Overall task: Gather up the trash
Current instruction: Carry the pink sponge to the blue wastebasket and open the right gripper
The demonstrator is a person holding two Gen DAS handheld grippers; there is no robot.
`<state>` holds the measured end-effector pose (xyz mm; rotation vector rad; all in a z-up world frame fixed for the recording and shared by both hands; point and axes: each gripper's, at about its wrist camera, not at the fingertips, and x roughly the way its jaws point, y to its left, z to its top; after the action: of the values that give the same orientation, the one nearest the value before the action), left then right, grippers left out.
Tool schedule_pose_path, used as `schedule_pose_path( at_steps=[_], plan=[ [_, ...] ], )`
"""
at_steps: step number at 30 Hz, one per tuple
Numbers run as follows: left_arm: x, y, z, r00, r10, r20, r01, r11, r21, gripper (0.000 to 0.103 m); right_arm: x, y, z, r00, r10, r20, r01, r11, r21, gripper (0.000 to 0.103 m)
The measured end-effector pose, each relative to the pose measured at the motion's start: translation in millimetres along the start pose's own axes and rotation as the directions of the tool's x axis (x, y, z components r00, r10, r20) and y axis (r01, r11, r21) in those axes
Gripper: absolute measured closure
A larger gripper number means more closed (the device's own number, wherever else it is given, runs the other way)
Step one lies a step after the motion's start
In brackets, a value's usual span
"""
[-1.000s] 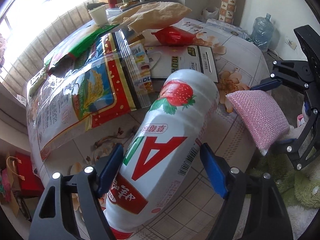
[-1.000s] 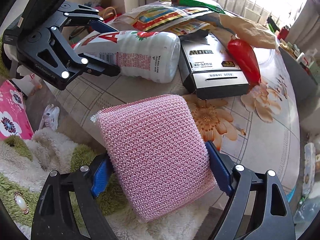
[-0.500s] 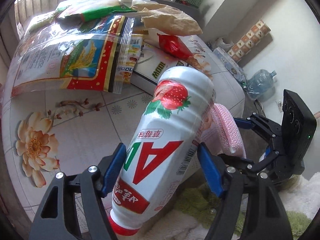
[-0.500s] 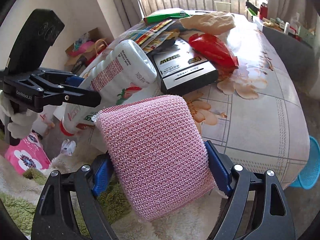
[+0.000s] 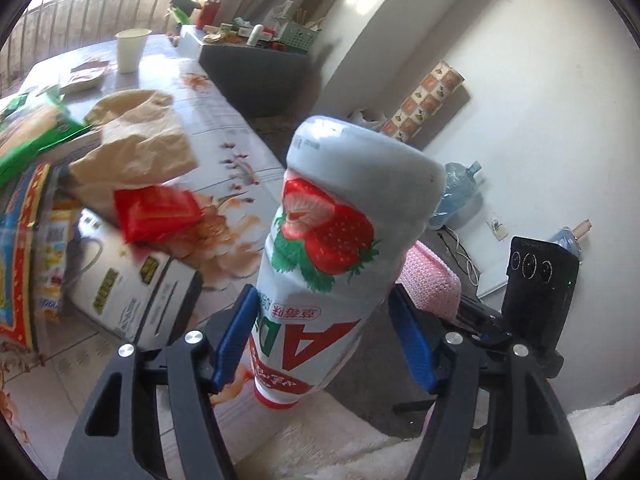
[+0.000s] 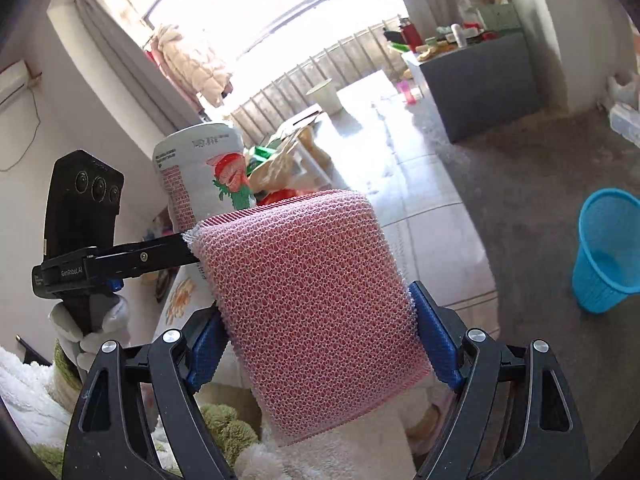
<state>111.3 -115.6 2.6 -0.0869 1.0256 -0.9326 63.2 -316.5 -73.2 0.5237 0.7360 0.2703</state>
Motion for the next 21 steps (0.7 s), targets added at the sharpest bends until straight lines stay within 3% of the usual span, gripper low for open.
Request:
schedule_pose_path(
  at_steps=[4,7,10,14,17,20,21],
  plan=[
    [50,-45,40,0.992,-0.113,-0.048,0.117,0.991,0.071,0.039,-30,-31,14,0.994,-0.061,0.093,0.055,0.996,0.064,0.024],
    [97,-76,70,0.977,-0.182,-0.108,0.192,0.977,0.089,0.041,-46,-55,24,0.981,-0.131,0.145,0.116,0.987,0.109,0.024],
    [149,-100,100,0.960,-0.221,-0.174,0.238,0.967,0.086,0.042,-59,-95,30,0.972,-0.156,0.176,0.120,0.973,0.198,0.024],
    [233,-125,134,0.926,-0.238,-0.292,0.261,0.965,0.041,0.042,-59,-147,36,0.967,-0.147,0.208,0.078,0.948,0.307,0.024],
    [294,-143,150,0.891,-0.269,-0.366,0.290,0.957,0.000,0.049,-56,-197,39,0.966,-0.150,0.210,0.059,0.921,0.385,0.024],
    [356,-157,165,0.859,-0.286,-0.425,0.298,0.954,-0.039,0.049,-49,-251,47,0.963,-0.143,0.229,0.017,0.879,0.477,0.024],
    [377,-161,167,0.857,-0.278,-0.435,0.286,0.957,-0.048,0.049,-46,-268,48,0.959,-0.152,0.238,0.010,0.860,0.510,0.025]
  ],
)
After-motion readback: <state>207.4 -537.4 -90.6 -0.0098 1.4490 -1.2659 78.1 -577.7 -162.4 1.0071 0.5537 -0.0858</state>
